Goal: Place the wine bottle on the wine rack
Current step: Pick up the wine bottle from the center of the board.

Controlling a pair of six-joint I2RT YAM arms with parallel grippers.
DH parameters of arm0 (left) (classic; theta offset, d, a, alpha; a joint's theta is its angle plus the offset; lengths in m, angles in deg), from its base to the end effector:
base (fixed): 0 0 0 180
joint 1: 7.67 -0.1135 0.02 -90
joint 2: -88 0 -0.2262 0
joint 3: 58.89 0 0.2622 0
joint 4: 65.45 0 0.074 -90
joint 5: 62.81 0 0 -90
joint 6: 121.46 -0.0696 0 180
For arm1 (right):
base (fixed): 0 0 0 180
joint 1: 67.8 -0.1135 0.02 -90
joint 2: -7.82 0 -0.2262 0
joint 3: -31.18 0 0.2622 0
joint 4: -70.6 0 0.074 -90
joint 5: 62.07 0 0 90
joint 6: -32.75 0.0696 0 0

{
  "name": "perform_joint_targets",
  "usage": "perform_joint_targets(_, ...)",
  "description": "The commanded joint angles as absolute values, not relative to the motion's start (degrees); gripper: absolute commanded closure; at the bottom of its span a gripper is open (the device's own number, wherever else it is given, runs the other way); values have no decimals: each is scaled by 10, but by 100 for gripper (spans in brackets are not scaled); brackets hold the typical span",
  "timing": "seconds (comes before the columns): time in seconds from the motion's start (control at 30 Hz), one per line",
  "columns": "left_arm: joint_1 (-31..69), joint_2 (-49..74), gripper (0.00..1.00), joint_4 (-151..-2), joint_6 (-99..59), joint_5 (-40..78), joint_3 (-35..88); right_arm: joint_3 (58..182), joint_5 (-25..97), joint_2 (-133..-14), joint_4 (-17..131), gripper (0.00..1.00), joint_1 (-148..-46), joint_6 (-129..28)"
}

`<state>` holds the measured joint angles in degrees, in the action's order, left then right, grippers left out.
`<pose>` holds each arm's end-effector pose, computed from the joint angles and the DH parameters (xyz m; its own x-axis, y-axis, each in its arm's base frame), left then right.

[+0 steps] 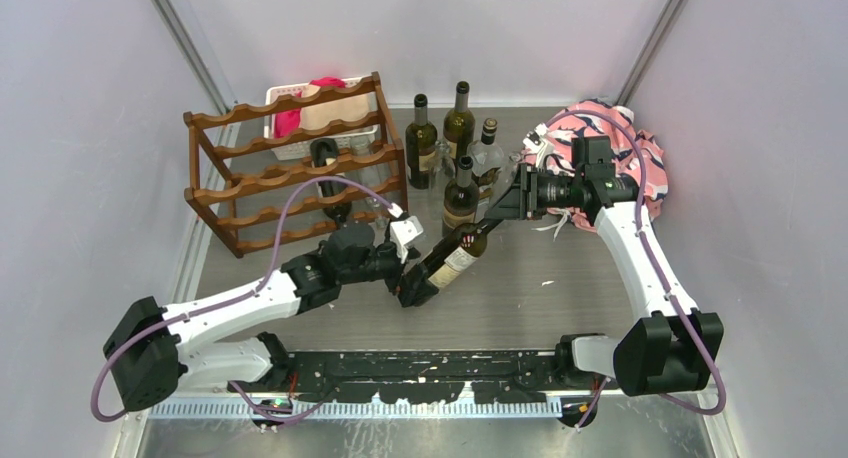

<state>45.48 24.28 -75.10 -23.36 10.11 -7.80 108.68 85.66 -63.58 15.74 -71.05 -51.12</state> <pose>0.1670 -0.2569 0.2057 -0.3558 0.2502 -0.9004 0.8866 0.3950 -0.2406 0.2781 0.0747 0.2722 -0.8091 0.0112 -0.5876 -0.5032 0.5031 0.7026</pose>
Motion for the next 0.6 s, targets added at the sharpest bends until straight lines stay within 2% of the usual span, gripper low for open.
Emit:
perform_joint_targets(0.0,457,220,5,-693,-291,108,-84,1093,931,-622,202,99,-709,-463)
perform_joint_targets(0.33,457,125,3,-632,-285,148,-82,1082,937,-621,220,99,-709,-449)
perform_joint_targets(0.43,457,115,6,-610,-275,142,-90,1078,935,-619,225,99,-709,-447)
perform_joint_targets(0.5,457,116,20,-609,-277,133,-91,1075,931,-617,226,99,-708,-447)
perform_joint_targets(0.53,456,117,46,-616,-284,123,-88,1074,929,-617,225,99,-708,-449)
perform_joint_targets(0.57,456,118,82,-627,-290,118,-84,1073,926,-615,222,99,-708,-454)
